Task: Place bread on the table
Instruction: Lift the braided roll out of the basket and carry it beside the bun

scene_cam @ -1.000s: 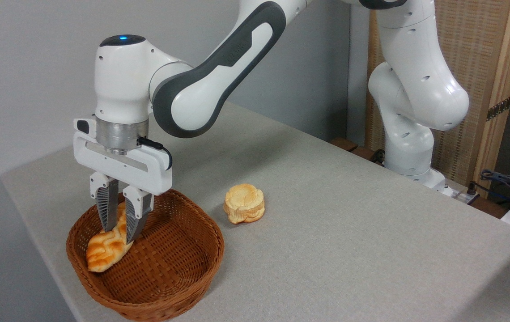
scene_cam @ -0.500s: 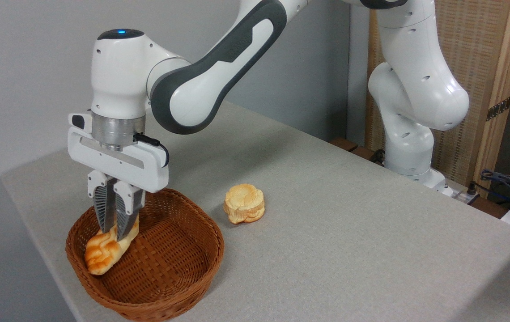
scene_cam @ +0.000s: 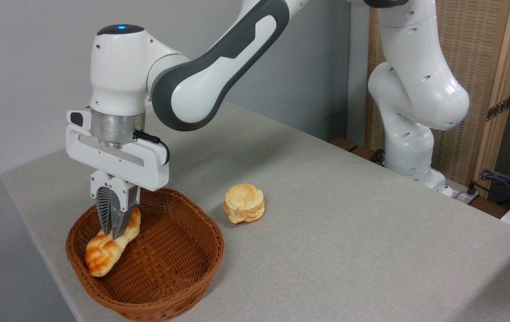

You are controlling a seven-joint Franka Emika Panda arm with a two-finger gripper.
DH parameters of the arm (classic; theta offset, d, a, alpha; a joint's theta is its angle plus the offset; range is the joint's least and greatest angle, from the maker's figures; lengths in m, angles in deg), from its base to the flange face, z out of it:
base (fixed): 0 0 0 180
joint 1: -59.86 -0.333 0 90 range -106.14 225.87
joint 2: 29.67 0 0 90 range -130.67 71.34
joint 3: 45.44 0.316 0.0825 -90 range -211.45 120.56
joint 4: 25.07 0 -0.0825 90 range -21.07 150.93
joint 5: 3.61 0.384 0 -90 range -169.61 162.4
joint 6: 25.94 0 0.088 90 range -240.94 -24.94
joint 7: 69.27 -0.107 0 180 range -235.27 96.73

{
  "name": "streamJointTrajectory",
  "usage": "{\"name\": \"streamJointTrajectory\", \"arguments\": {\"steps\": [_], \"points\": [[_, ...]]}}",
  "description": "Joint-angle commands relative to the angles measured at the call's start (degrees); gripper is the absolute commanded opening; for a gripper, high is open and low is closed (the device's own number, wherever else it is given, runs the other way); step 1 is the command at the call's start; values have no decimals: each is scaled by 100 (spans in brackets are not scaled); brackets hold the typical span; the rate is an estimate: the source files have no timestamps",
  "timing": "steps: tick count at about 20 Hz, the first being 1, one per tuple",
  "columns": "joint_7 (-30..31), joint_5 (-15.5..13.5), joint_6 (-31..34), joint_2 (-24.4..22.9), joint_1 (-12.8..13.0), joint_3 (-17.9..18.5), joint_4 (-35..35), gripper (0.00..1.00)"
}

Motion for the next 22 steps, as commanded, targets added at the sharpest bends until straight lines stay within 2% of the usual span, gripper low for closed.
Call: {"name": "streamJointTrajectory", "arguments": {"steps": [1,7,10,12,15,22], "points": [[21,58,442,-282,-28,51,-52,0],[-5,32,1101,-756,-54,244,-52,0],[-312,23,1645,-1020,-54,323,-43,0],[-811,-38,2023,-1169,-63,341,-43,0],[-1716,-284,2612,-1371,-63,569,-43,0],[-3712,-302,3957,-1670,-63,867,27,0]]}}
